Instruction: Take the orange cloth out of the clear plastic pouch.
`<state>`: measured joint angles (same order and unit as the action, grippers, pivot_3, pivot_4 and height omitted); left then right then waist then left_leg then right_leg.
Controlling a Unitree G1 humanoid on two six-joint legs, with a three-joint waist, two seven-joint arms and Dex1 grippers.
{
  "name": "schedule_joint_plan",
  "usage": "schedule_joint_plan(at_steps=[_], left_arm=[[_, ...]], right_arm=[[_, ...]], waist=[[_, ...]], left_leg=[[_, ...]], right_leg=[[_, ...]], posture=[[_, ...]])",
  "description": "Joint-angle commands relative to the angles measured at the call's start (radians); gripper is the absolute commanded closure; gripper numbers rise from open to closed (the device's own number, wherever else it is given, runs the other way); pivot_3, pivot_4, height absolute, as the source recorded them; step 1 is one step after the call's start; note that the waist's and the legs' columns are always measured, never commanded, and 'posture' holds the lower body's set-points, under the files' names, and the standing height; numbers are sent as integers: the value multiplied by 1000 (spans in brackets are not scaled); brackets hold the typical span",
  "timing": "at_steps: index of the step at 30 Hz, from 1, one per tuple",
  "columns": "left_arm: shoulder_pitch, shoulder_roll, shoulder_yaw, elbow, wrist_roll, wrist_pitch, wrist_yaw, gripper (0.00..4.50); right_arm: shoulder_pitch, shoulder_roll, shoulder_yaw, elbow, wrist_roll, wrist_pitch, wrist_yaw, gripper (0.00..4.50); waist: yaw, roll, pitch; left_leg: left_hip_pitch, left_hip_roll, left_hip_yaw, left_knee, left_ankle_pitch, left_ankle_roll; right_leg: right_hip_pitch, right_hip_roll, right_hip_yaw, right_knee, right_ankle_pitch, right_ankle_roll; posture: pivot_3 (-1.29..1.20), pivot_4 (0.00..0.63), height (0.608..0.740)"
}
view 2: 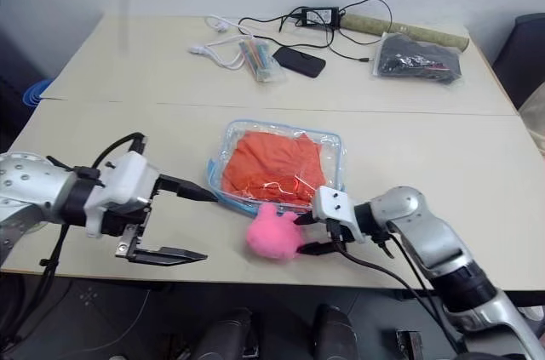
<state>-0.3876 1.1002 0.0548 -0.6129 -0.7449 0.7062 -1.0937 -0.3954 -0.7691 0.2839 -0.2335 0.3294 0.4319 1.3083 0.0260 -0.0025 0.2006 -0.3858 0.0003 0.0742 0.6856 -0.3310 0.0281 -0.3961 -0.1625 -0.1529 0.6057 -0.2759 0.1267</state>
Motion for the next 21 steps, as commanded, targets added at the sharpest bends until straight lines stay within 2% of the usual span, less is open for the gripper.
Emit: schedule_joint_plan(at_steps=[1,3,8,11,14,18,20,21], left_arm=[[-51,-35,-59,20,45,-28,-5,0],[-82,-60,-98,37,66,-36,-20,0],[-182,-162,-262,117,179,-89,-67,0],[-226,-219,-384,207,310,-179,-111,0],[-243,-283,-483,302,440,-296,-128,0],[-255,-403,-533,409,524,-358,-99,0],[-250,-434,-547,436,554,-380,-103,0],[-246,-441,-551,444,574,-397,-101,384]], right_arm=[[-3,-19,-76,-104,46,12,-21,458],[-3,-40,-105,-139,62,-3,-9,9],[-17,-140,-213,-170,115,15,26,9],[-37,-184,-215,-64,-10,-162,25,9],[-60,-178,-181,53,-124,-334,3,9],[-93,-133,-136,171,-201,-461,-14,9],[-128,-91,-106,233,-238,-510,-35,381],[-141,-75,-96,257,-251,-534,-40,650]], waist=[[-1,0,0],[-3,0,0],[3,0,0],[2,-1,0],[-1,-1,0],[-2,-1,0],[-5,-1,0],[-6,-1,0]], left_leg=[[0,-1,0,0,0,0],[0,-1,0,0,0,0],[-1,-2,0,1,0,0],[-1,-2,1,2,0,1],[-1,-2,7,2,0,1],[-2,-2,7,2,0,1],[-2,-1,7,3,0,1],[-2,-1,7,3,0,1]], right_leg=[[0,0,0,0,0,0],[0,0,0,1,0,0],[0,0,0,0,0,0],[1,0,-2,0,0,0],[2,0,-2,0,0,0],[1,0,-2,0,0,0],[1,0,-3,0,0,0],[1,0,-3,1,0,0]], posture=[[0,150,740],[0,150,740],[0,150,740],[0,150,740],[0,150,740],[0,150,740],[0,150,740],[0,150,740]])
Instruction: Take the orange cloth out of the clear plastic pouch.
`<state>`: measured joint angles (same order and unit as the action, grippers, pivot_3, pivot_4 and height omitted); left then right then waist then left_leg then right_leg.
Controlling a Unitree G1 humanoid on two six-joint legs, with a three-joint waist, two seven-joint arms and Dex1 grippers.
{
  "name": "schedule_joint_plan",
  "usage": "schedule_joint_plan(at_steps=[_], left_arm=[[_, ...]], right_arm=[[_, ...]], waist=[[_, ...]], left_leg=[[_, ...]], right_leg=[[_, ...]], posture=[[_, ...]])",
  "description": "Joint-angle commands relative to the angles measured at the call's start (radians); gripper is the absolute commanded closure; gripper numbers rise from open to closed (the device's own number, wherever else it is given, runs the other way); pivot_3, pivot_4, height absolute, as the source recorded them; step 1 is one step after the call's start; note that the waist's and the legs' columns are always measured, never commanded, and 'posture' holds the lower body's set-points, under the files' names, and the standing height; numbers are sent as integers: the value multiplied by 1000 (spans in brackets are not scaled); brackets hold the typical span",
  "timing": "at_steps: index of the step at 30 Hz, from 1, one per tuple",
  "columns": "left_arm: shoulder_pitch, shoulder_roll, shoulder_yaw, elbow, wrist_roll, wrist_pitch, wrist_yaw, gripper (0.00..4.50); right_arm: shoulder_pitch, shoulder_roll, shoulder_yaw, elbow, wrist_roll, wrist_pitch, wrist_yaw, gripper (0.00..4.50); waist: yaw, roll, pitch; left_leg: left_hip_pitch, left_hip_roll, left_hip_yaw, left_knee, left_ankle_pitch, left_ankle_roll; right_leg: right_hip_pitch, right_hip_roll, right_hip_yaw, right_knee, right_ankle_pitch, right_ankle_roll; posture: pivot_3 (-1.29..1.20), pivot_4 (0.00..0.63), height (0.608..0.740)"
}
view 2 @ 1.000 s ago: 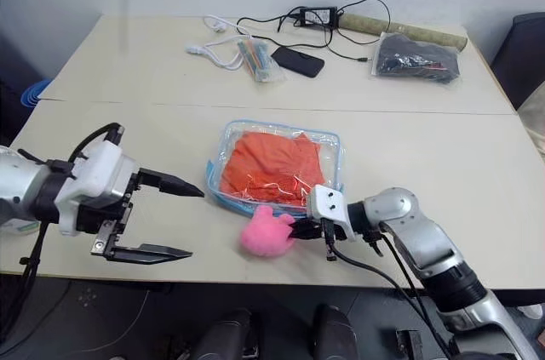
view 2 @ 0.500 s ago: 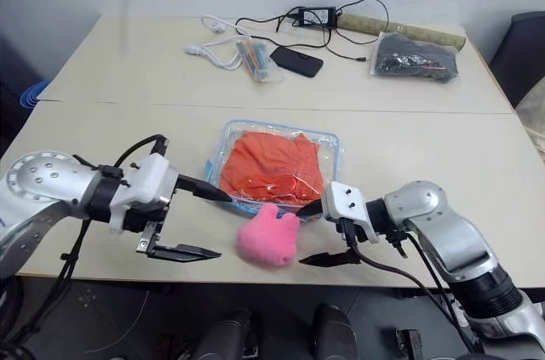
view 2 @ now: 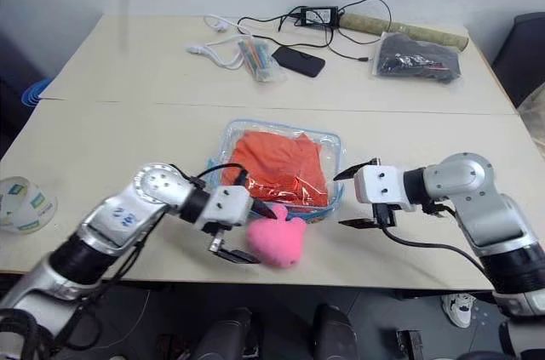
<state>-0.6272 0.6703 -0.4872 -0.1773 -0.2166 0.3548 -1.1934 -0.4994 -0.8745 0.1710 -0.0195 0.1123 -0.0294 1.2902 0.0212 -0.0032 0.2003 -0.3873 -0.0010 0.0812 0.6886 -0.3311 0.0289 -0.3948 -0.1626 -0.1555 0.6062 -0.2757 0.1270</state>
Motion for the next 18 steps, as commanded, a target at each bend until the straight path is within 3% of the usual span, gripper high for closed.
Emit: schedule_joint_plan(at_steps=[1,11,14,18], left_arm=[[1,-11,-9,9,48,-49,-12,579],[87,60,70,-72,41,-20,-28,3572],[140,102,118,-100,53,-15,-5,4367],[221,160,186,-141,63,14,41,4458]], right_arm=[[-46,39,26,60,-40,-89,-16,950],[-88,29,52,151,-46,-195,70,4310],[-102,30,43,171,-34,-217,90,4500],[-121,39,28,175,11,-183,119,4500]], waist=[[-1,0,0],[1,0,0],[0,0,0],[-1,0,0]], left_leg=[[0,0,0,0,0,0],[0,4,-3,3,0,0],[0,5,-6,3,0,0],[0,5,-10,3,0,0]], right_leg=[[0,0,0,0,0,0],[1,-1,-1,1,0,0],[1,-1,0,1,0,0],[1,-1,-1,2,0,0]], posture=[[0,150,740],[0,150,740],[0,150,740],[0,150,740]])
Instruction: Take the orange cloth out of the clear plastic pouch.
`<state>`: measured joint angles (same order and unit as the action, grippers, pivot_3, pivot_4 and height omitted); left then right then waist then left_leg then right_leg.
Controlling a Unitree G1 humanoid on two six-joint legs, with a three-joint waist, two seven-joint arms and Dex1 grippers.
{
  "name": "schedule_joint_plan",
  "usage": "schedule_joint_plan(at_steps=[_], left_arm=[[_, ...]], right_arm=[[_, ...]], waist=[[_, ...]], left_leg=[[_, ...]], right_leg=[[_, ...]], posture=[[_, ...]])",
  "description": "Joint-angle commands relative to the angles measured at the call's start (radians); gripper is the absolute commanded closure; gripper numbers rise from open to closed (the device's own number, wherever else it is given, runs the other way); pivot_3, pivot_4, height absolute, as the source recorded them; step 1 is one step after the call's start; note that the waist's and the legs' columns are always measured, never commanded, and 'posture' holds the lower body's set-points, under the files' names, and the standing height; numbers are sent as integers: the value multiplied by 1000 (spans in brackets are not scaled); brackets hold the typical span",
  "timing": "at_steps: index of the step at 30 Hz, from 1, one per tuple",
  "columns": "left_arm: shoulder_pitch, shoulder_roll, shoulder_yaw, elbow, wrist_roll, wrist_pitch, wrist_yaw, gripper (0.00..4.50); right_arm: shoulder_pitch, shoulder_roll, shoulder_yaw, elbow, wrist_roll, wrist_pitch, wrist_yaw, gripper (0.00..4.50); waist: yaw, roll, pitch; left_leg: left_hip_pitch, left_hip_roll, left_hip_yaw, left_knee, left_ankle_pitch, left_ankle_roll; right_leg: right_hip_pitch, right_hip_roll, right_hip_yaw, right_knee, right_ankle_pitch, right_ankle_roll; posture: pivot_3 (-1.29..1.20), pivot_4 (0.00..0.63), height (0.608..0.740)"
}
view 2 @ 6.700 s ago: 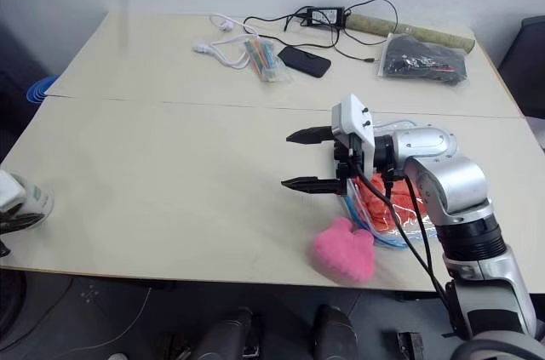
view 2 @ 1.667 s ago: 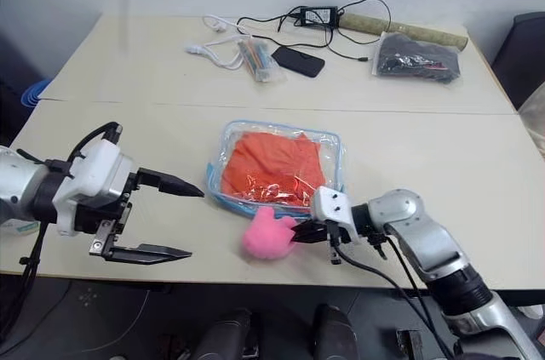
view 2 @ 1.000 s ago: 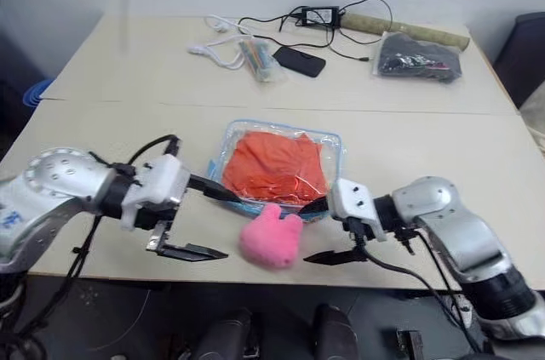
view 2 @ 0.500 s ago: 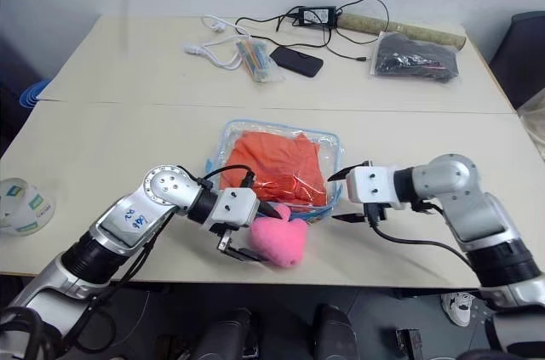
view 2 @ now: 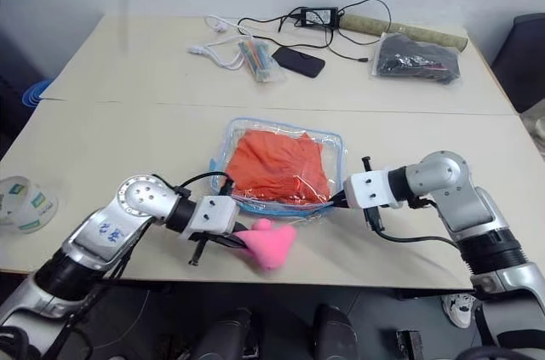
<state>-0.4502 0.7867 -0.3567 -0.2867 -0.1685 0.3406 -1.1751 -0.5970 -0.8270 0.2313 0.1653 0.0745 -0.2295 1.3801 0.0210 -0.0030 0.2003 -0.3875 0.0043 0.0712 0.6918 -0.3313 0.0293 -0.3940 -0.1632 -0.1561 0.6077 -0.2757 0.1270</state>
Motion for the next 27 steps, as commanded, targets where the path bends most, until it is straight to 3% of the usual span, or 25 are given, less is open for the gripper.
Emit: schedule_joint_plan(at_steps=[1,7,14,19,23,24,27], left_arm=[[68,56,78,-42,1,38,29,4458],[221,150,281,-67,-50,93,79,4458],[392,260,610,59,-112,77,71,4458],[344,273,628,184,-63,-18,114,4458],[314,256,607,163,-110,39,106,4458],[320,252,591,143,-116,50,99,4458],[328,230,571,104,-142,97,106,3492]], right_arm=[[-24,-12,-30,-6,52,9,39,4500],[-76,-16,-27,109,21,-91,58,4500],[-129,-3,-37,244,36,-239,85,4500],[-145,20,-33,282,44,-252,85,4500],[-153,27,-28,298,54,-234,100,4500],[-156,29,-26,298,59,-209,105,4283],[-143,25,-28,271,77,-143,121,3559]], waist=[[-1,0,0],[-4,0,0],[-23,1,1],[-22,2,1],[-23,2,1],[-23,2,1],[-23,2,1]], left_leg=[[0,0,0,0,0,0],[1,0,0,0,0,0],[1,1,0,-1,0,0],[1,1,0,-1,0,0],[0,1,0,-1,0,-1],[0,1,0,-1,0,-1],[0,1,0,-1,0,-1]], right_leg=[[0,0,0,0,0,0],[0,0,0,0,0,0],[0,0,0,0,0,-1],[0,0,0,0,0,-1],[0,0,0,0,0,-1],[0,0,0,0,0,0],[0,0,0,0,0,-1]], posture=[[0,150,740],[0,150,740],[0,150,740],[0,150,740],[0,150,740],[0,150,740],[0,150,740]])
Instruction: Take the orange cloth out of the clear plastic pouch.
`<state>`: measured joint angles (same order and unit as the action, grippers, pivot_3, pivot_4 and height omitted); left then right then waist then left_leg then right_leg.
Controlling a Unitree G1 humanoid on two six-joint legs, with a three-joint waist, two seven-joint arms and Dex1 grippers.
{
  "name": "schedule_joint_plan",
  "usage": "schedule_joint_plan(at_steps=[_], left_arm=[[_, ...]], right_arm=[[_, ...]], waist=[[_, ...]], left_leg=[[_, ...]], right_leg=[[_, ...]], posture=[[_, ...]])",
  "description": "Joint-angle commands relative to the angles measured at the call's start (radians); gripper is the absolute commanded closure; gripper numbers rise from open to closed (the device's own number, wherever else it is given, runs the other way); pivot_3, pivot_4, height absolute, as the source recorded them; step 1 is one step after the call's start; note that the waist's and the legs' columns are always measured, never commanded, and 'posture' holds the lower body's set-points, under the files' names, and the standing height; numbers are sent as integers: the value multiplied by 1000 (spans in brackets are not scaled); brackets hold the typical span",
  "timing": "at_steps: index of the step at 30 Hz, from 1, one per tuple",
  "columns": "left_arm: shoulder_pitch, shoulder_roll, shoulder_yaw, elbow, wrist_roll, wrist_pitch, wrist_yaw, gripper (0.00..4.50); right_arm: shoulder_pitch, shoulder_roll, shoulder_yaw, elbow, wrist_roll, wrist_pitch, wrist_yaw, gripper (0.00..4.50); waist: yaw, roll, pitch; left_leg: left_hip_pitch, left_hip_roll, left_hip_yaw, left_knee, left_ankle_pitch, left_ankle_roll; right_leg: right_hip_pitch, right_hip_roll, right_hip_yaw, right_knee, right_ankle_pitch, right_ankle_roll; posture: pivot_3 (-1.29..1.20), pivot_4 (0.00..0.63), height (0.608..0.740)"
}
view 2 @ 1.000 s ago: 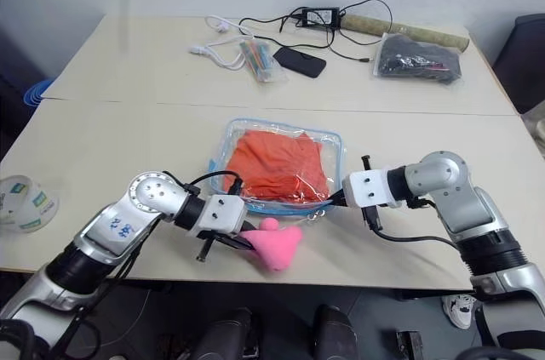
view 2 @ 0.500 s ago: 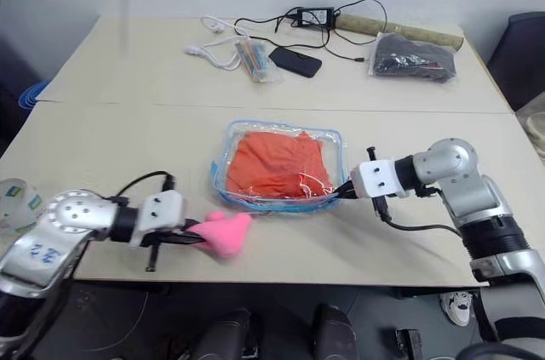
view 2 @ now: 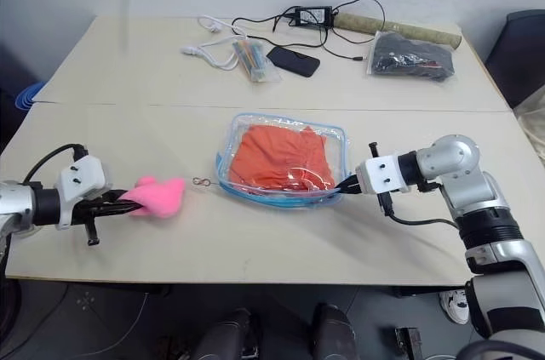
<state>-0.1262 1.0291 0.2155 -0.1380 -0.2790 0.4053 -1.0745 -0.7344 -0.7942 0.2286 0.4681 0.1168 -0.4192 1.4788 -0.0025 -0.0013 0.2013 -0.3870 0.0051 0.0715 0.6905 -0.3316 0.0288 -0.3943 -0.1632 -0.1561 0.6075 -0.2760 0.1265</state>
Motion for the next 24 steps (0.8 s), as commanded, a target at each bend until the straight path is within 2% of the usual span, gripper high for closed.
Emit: schedule_joint_plan(at_steps=[1,6,10,11,14,15,17,19,22,24], left_arm=[[5,-20,5,-55,-43,53,12,3185],[71,-7,69,-116,-99,114,-17,1583],[126,65,223,-159,-189,191,-101,326],[116,95,254,-174,-215,216,-123,56],[60,159,278,-219,-281,243,-173,9],[-14,160,234,-237,-310,253,-154,9],[-173,122,97,-262,-296,242,-97,9],[-313,56,-74,-267,-207,189,-61,9],[-456,-70,-331,-180,15,-3,-47,9],[-505,-142,-420,-79,128,-123,-13,9]], right_arm=[[5,-13,-31,-51,46,65,26,3247],[74,-52,-82,-177,113,201,7,1504],[189,-88,-198,-393,243,463,-95,69],[224,-102,-232,-462,287,541,-121,0],[303,-128,-316,-629,412,745,-193,0],[333,-136,-345,-684,471,819,-214,0],[382,-142,-383,-774,550,925,-253,0],[417,-139,-397,-842,584,979,-292,0],[460,-127,-403,-918,607,1021,-346,0],[474,-120,-403,-942,611,1031,-373,0]], waist=[[0,0,0],[1,0,0],[3,0,0],[5,0,0],[12,0,0],[16,1,0],[29,2,0],[33,2,0],[38,1,-1],[38,1,-1]], left_leg=[[0,0,0,0,0,0],[0,0,0,0,0,0],[-1,1,-1,0,0,0],[0,1,-1,0,0,0],[-1,1,-2,0,0,-1],[0,0,-1,0,0,-1],[0,-1,-2,0,-1,0],[0,-1,-2,0,-1,0],[0,-7,0,1,0,0],[0,-8,1,1,0,0]], right_leg=[[0,0,0,0,0,0],[0,0,0,0,0,0],[0,0,0,0,0,0],[0,0,0,0,0,0],[0,0,-1,0,0,0],[0,-1,0,-1,0,0],[1,-1,0,0,0,0],[1,-1,0,0,0,0],[1,-2,0,2,0,0],[1,-2,1,2,0,0]], posture=[[0,150,740],[0,150,740],[0,150,740],[0,150,740],[0,150,740],[0,150,740],[0,150,740],[0,150,740],[0,150,740],[0,150,740]])
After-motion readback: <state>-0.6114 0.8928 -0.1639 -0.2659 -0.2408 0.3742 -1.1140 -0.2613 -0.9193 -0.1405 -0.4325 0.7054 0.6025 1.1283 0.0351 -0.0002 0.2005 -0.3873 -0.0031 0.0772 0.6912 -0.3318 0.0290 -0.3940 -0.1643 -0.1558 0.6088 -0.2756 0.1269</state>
